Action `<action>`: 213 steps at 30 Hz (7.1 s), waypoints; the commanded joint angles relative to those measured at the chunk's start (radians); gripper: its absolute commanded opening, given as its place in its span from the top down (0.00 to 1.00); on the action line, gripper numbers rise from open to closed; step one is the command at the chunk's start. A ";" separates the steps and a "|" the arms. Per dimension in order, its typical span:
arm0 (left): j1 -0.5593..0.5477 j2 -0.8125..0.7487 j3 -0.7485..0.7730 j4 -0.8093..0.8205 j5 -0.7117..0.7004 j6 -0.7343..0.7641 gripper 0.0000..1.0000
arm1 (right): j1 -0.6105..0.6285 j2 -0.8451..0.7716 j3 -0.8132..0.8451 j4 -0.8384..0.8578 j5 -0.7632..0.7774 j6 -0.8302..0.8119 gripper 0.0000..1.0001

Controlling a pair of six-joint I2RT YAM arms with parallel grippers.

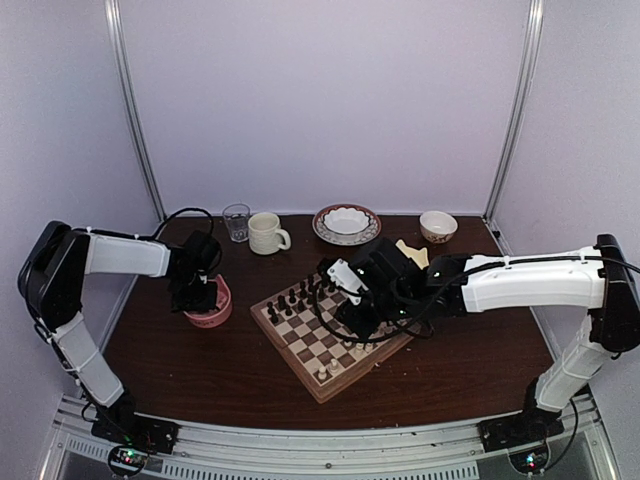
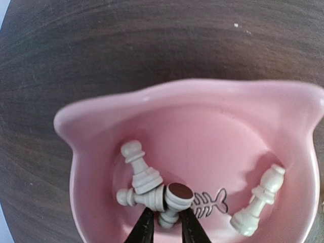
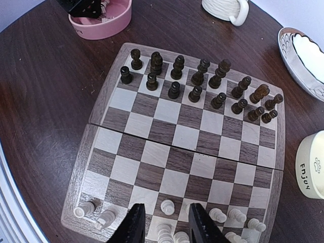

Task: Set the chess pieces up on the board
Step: Pick up the pawn from the storage box, then place the pawn on the chessboard, then pick up the pawn from the chessboard, then place the pawn at c2.

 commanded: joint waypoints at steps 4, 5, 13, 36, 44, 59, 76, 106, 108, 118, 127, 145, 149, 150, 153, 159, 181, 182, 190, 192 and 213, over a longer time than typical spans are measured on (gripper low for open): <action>0.008 0.030 0.033 -0.008 0.010 0.013 0.94 | -0.005 0.006 0.016 0.005 0.002 0.000 0.67; 0.008 0.012 0.033 -0.007 0.017 0.015 0.94 | -0.005 0.005 0.016 0.005 0.002 0.000 0.67; 0.008 -0.184 -0.027 0.008 0.082 0.020 0.94 | -0.005 0.008 0.018 0.007 0.002 0.002 0.67; 0.004 -0.459 -0.269 0.262 0.466 0.100 0.97 | -0.004 -0.032 -0.031 0.082 -0.065 -0.017 0.66; -0.147 -0.569 -0.354 0.358 0.636 0.107 0.95 | -0.004 -0.063 -0.067 0.132 -0.112 -0.025 0.66; -0.451 -0.230 -0.120 0.178 0.545 0.144 0.95 | -0.005 -0.082 -0.118 0.208 -0.111 -0.026 0.66; -0.474 0.062 0.313 -0.294 0.536 0.119 0.96 | -0.005 -0.174 -0.236 0.353 -0.077 -0.017 0.67; -0.506 0.153 0.460 -0.272 0.531 0.113 0.67 | -0.005 -0.191 -0.250 0.365 -0.119 -0.034 0.67; -0.507 0.099 0.419 -0.238 0.517 0.107 0.67 | -0.003 -0.192 -0.253 0.370 -0.156 -0.055 0.67; -0.505 -0.264 0.092 -0.038 0.303 0.054 0.67 | 0.042 -0.133 -0.181 0.298 -0.295 -0.193 0.60; -0.491 -0.585 -0.130 0.111 0.019 0.043 0.66 | 0.070 0.008 -0.011 0.113 -0.239 -0.462 0.53; -0.466 -0.911 -0.232 -0.011 -0.282 -0.047 0.56 | 0.098 0.461 0.611 -0.489 -0.176 -0.797 0.61; -0.466 -0.981 -0.258 -0.013 -0.291 -0.054 0.54 | 0.098 0.548 0.713 -0.543 -0.157 -0.816 0.62; -0.466 -0.994 -0.263 -0.012 -0.292 -0.055 0.54 | 0.098 0.566 0.734 -0.556 -0.149 -0.818 0.62; -0.466 -1.010 -0.269 -0.009 -0.290 -0.058 0.53 | 0.099 0.607 0.779 -0.584 -0.121 -0.824 0.64; -0.466 -0.988 -0.264 -0.008 -0.290 -0.059 0.53 | 0.097 0.644 0.810 -0.603 -0.074 -0.851 0.65; -0.466 -0.958 -0.258 -0.005 -0.284 -0.051 0.53 | 0.080 0.778 0.934 -0.706 -0.051 -0.901 0.75; -0.466 -0.954 -0.258 -0.005 -0.284 -0.050 0.53 | 0.079 0.783 0.936 -0.711 -0.052 -0.903 0.75; -0.465 -0.946 -0.254 -0.006 -0.278 -0.048 0.53 | 0.079 0.799 0.959 -0.743 -0.060 -0.908 0.85; -0.466 -0.947 -0.254 -0.004 -0.277 -0.048 0.53 | 0.079 0.794 0.962 -0.740 -0.064 -0.903 0.88; -0.466 -0.925 -0.271 0.075 -0.184 -0.019 0.53 | 0.076 0.238 0.316 0.006 -0.227 -0.629 0.97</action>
